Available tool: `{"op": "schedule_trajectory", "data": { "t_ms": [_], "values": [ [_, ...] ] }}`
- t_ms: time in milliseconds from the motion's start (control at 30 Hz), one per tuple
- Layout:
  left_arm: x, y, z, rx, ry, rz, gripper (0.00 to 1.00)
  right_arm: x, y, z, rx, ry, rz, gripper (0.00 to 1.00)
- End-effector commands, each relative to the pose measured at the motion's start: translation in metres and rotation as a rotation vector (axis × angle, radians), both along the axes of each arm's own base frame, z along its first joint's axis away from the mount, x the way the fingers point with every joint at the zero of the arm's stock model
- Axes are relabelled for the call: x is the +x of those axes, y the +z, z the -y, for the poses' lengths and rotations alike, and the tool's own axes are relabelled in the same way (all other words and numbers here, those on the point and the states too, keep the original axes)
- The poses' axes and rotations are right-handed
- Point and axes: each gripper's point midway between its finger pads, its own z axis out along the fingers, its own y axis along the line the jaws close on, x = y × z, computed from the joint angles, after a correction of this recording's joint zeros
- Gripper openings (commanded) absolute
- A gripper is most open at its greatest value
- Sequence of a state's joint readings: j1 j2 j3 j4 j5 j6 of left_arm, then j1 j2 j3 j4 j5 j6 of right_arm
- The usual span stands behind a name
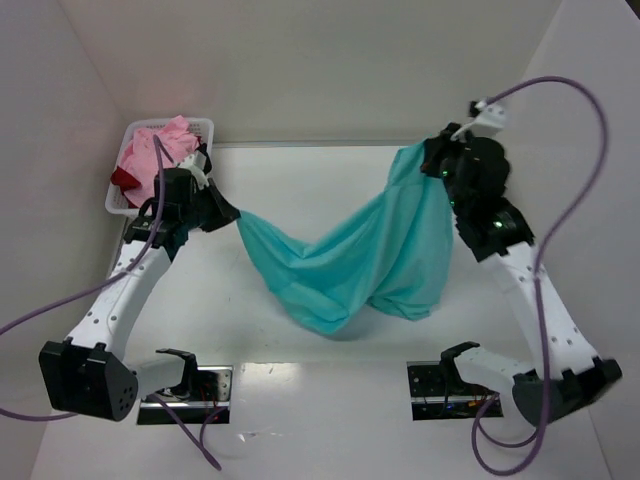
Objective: Fold and stack the t-shirts
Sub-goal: Flatten out the tshirt
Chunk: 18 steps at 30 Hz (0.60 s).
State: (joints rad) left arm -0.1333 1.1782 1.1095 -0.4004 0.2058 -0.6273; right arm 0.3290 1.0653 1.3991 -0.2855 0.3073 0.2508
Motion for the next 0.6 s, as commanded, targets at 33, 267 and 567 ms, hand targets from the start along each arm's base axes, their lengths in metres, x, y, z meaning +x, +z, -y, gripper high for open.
{"op": "schedule_trajectory", "data": {
  "t_ms": [33, 267, 567],
  "values": [
    [-0.008, -0.036, -0.003, -0.03, 0.049, -0.105, 0.0, 0.037, -0.079, -0.028, 0.034, 0.072, -0.133, 0.0],
    [0.01, -0.058, -0.015, 0.062, 0.078, -0.145, 0.39, 0.068, -0.149, -0.045, 0.033, 0.093, -0.244, 0.0],
    [-0.036, -0.045, 0.069, -0.065, -0.315, -0.174, 1.0, 0.088, -0.169, -0.045, 0.0, 0.059, -0.274, 0.0]
  ]
}}
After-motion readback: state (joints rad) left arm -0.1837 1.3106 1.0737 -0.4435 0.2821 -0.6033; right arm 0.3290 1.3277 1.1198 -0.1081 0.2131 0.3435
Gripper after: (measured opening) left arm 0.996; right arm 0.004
